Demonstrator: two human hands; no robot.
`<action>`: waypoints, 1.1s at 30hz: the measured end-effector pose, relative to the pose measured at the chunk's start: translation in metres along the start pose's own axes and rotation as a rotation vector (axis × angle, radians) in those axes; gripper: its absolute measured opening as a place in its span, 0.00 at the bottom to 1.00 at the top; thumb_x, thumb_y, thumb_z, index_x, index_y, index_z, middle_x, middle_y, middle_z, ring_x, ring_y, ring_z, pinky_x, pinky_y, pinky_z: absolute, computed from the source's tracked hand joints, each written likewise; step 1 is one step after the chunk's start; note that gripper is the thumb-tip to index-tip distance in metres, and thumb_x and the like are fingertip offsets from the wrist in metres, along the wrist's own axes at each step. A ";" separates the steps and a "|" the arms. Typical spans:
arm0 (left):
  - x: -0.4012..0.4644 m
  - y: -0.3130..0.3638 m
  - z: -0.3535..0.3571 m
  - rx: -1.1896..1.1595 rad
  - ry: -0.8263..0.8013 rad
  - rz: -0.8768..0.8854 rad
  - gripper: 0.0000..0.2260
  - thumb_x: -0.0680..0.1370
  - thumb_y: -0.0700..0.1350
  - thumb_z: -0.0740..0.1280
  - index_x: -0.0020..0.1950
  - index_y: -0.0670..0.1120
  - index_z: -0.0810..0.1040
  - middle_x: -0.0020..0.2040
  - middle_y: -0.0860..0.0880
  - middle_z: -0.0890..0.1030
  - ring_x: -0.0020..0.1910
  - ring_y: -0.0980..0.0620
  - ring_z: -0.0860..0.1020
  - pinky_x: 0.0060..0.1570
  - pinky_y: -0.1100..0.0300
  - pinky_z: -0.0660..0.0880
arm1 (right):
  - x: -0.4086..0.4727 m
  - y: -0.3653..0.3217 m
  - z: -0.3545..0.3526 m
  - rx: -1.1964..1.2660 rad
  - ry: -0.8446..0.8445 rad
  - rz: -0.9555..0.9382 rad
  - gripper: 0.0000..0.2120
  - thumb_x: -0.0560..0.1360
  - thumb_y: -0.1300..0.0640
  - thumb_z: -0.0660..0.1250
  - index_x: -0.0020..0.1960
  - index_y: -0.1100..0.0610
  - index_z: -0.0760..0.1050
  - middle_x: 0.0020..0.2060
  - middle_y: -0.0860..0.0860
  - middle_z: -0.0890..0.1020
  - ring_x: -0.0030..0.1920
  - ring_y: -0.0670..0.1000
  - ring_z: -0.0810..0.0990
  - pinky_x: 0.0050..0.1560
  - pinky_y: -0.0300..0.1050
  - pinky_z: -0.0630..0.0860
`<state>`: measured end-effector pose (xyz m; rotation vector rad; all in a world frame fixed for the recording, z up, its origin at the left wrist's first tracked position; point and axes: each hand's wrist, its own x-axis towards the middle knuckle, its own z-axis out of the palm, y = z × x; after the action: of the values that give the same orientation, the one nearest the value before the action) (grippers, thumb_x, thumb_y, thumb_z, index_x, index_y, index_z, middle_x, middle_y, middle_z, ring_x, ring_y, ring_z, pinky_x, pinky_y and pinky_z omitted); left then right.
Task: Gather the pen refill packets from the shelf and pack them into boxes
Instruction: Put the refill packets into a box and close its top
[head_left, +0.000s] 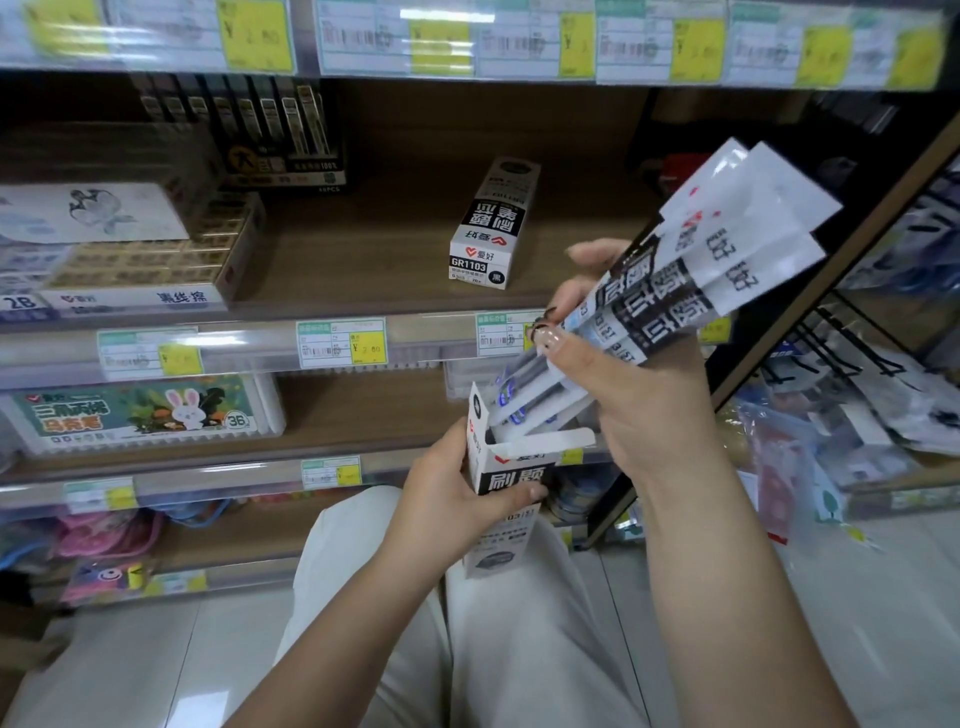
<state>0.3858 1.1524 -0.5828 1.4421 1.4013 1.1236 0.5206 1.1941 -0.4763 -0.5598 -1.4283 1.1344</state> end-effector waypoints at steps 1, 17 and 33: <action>0.000 0.000 0.000 -0.001 0.000 -0.001 0.24 0.65 0.40 0.79 0.52 0.61 0.74 0.47 0.66 0.82 0.48 0.66 0.79 0.47 0.71 0.73 | 0.000 0.000 -0.001 0.031 -0.018 0.015 0.19 0.67 0.64 0.69 0.55 0.52 0.70 0.38 0.45 0.77 0.41 0.48 0.76 0.47 0.47 0.76; 0.000 0.010 0.001 0.045 -0.070 -0.011 0.21 0.64 0.43 0.79 0.49 0.61 0.74 0.43 0.71 0.80 0.44 0.71 0.78 0.42 0.76 0.71 | 0.014 -0.014 0.000 -0.064 -0.127 0.202 0.16 0.67 0.65 0.66 0.53 0.53 0.73 0.34 0.47 0.76 0.37 0.49 0.77 0.43 0.42 0.75; 0.006 0.004 0.004 0.039 -0.084 0.053 0.20 0.63 0.49 0.78 0.50 0.60 0.76 0.48 0.63 0.82 0.48 0.65 0.79 0.46 0.69 0.73 | 0.004 0.008 -0.001 -0.111 -0.167 0.296 0.11 0.68 0.66 0.65 0.48 0.55 0.73 0.32 0.49 0.75 0.35 0.50 0.77 0.51 0.69 0.75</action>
<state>0.3902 1.1579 -0.5797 1.5444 1.3399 1.0612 0.5189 1.2011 -0.4811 -0.7899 -1.5956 1.3666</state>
